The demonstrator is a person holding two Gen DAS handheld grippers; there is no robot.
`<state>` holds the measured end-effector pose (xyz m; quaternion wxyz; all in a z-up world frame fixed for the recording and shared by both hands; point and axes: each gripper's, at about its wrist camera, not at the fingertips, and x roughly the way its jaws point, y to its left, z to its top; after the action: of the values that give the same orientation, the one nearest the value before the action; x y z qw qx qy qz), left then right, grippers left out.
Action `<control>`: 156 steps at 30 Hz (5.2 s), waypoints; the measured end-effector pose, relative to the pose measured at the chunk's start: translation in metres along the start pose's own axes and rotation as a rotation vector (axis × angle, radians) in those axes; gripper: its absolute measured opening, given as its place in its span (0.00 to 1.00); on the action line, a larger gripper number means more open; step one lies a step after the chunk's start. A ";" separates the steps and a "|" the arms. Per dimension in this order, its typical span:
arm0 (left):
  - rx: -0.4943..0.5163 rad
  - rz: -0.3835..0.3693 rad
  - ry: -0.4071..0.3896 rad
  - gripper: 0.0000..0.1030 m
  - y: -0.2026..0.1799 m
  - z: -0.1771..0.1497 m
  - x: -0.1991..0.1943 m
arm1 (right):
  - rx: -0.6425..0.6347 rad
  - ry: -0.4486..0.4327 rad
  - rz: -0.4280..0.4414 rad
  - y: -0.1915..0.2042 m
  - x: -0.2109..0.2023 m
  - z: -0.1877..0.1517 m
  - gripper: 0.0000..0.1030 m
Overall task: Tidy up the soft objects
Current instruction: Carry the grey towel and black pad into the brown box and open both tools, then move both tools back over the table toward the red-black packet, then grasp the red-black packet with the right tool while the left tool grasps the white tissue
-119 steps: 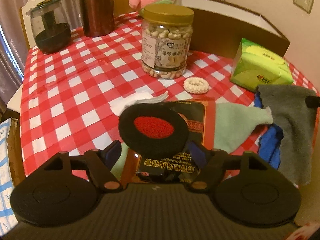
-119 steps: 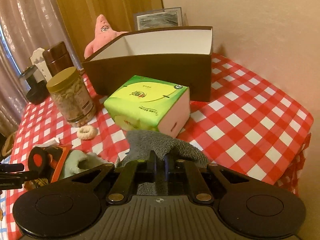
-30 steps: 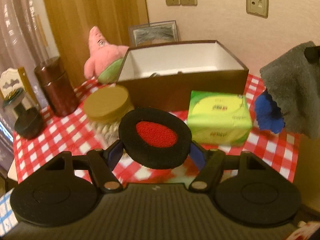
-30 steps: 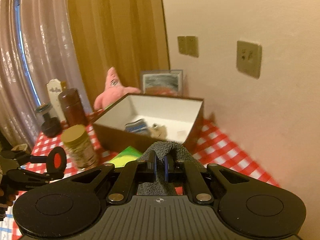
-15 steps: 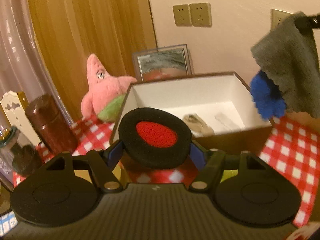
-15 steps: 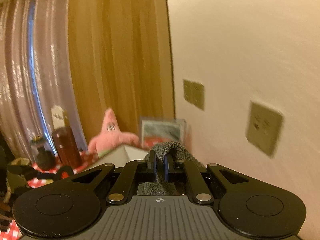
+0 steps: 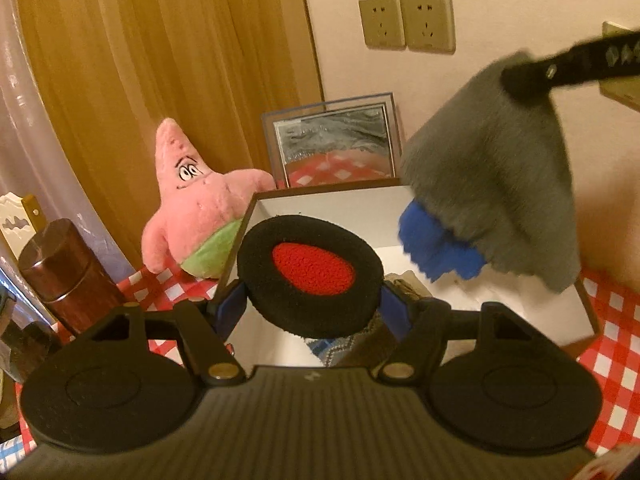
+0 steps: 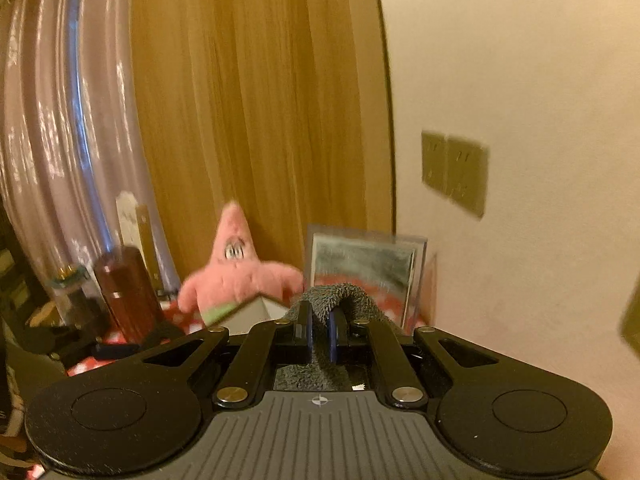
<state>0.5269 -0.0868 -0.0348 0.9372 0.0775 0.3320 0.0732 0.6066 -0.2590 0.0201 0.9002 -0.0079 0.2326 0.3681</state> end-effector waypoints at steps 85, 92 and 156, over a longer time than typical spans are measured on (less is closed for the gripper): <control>-0.057 -0.113 0.246 0.63 0.173 -0.285 -0.189 | 0.525 0.386 0.059 0.298 -0.078 -0.274 0.65; -0.008 -0.163 0.283 0.59 0.174 -0.289 -0.164 | 0.600 0.414 0.051 0.302 -0.053 -0.286 0.50; 0.136 -0.456 0.257 0.39 0.228 -0.260 -0.045 | 0.655 0.320 -0.225 0.348 -0.063 -0.252 0.02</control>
<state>0.3084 0.1527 -0.1626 0.8722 0.0535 0.4615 -0.1530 0.2316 -0.0941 -0.1232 0.8420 0.1973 0.4734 0.1671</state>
